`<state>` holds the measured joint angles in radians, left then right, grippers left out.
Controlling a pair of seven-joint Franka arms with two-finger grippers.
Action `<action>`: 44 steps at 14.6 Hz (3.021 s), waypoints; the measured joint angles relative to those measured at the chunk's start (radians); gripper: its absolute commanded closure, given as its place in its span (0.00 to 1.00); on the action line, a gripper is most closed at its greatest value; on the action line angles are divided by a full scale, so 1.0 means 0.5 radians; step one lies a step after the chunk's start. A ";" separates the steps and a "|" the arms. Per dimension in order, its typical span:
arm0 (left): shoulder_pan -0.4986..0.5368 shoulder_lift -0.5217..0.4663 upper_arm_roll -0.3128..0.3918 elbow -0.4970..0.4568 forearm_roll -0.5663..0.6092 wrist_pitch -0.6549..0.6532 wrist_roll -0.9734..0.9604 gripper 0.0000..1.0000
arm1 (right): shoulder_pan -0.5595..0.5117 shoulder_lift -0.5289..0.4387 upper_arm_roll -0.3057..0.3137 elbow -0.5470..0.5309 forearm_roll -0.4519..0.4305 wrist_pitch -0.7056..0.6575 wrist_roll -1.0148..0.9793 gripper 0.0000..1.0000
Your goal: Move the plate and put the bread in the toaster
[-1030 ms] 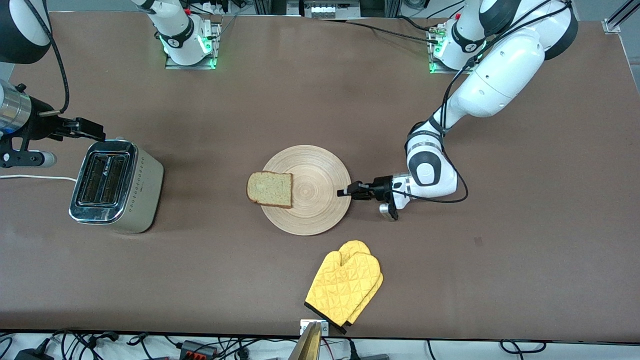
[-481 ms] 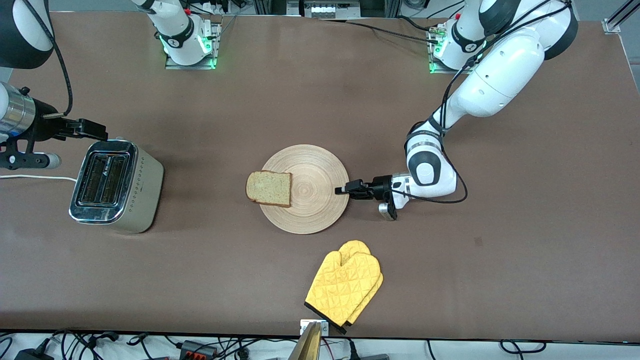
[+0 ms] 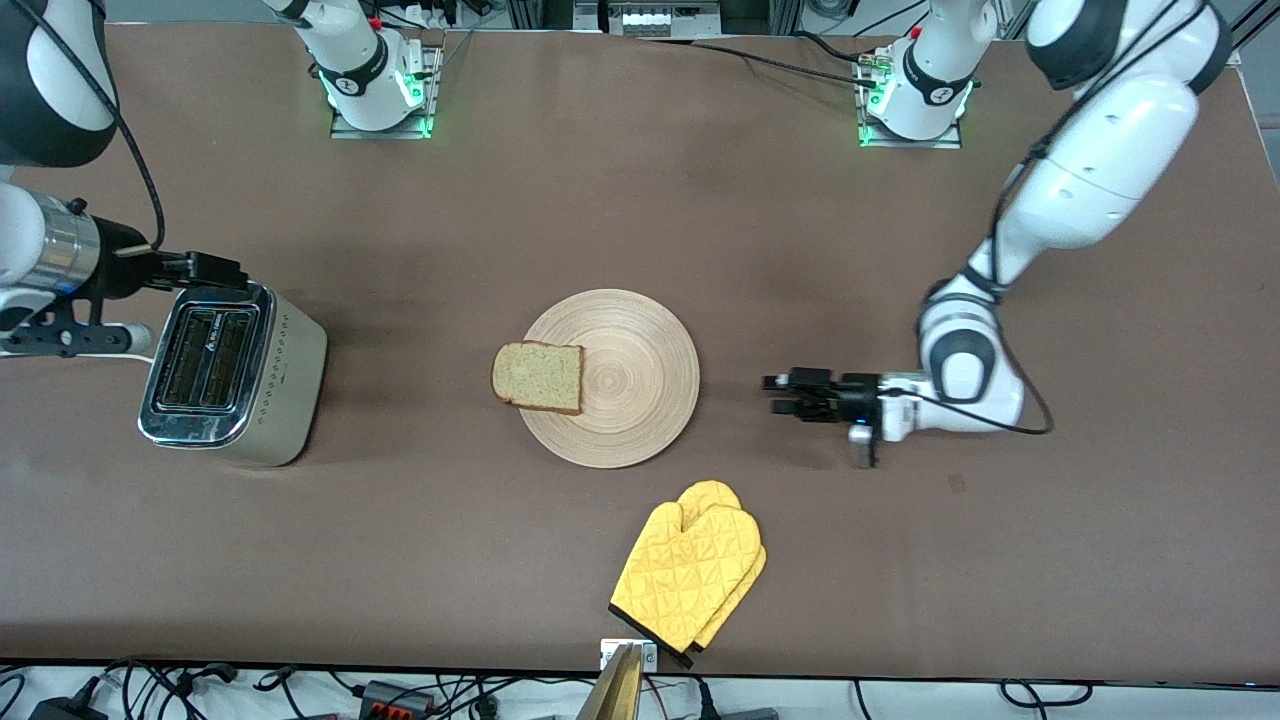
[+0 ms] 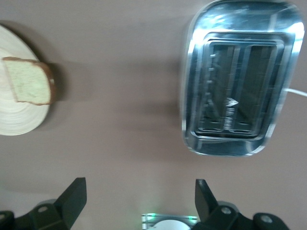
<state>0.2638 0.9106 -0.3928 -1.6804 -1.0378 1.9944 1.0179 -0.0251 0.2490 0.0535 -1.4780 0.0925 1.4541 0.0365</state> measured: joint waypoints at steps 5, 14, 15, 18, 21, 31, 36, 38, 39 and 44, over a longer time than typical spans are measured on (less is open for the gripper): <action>0.252 -0.003 0.015 0.332 0.702 -0.669 -0.117 0.00 | 0.005 0.256 0.002 -0.048 0.381 0.195 0.005 0.00; 0.360 -0.133 0.013 1.141 1.690 -1.856 -0.684 0.00 | 0.231 0.242 0.018 -0.661 0.702 1.133 0.036 0.00; 0.340 -0.188 0.009 1.168 1.810 -1.871 -0.741 0.00 | 0.249 0.236 0.018 -0.701 0.715 1.208 0.036 0.00; 0.212 -0.433 0.074 1.185 2.062 -1.874 -0.948 0.00 | 0.358 0.232 0.021 -0.870 0.831 1.563 0.070 0.00; 0.038 -0.683 0.314 1.155 2.104 -1.802 -1.173 0.00 | 0.526 0.244 0.024 -1.051 1.042 1.951 0.092 0.00; -0.539 -1.559 0.929 0.282 2.105 -0.890 -1.855 0.00 | 0.617 0.419 0.020 -1.107 1.620 2.251 -0.194 0.00; -0.546 -1.872 0.944 -0.108 2.105 -0.539 -1.900 0.00 | 0.744 0.506 0.022 -1.108 1.694 2.387 -0.251 0.00; -0.555 -1.904 0.943 -0.133 2.102 -0.531 -1.904 0.00 | 0.765 0.510 0.022 -1.107 1.694 2.411 -0.254 0.19; -0.558 -1.906 0.942 -0.134 2.089 -0.527 -1.908 0.00 | 0.772 0.510 0.022 -1.107 1.694 2.425 -0.254 0.34; -0.559 -1.906 0.942 -0.127 2.036 -0.557 -1.911 0.00 | 0.778 0.510 0.022 -1.105 1.697 2.443 -0.254 0.73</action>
<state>-0.0154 -0.0422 0.0784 -1.7440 -0.0199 1.7159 0.0624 0.3640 0.5040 0.0646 -2.0307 0.9409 2.6758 -0.0907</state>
